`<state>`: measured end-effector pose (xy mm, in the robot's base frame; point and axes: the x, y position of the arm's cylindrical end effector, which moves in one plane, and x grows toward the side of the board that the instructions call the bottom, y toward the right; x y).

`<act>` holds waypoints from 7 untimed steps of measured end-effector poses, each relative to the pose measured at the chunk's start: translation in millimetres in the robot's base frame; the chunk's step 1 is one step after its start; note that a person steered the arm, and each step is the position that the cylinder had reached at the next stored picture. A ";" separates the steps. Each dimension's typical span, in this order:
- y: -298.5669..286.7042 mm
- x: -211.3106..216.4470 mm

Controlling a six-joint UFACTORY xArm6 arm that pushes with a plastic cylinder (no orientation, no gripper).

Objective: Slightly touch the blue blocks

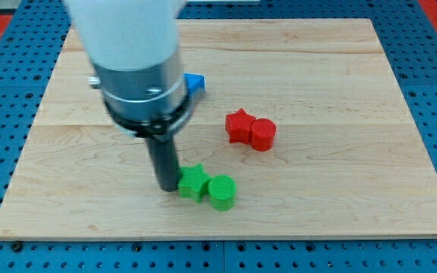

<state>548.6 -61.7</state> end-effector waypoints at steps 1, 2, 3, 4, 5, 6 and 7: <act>-39.4 -25.2; -43.9 -53.5; -46.2 -57.7; -111.8 -58.3; -144.8 -64.4; -146.6 -64.6; -148.0 -64.6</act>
<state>484.0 -209.7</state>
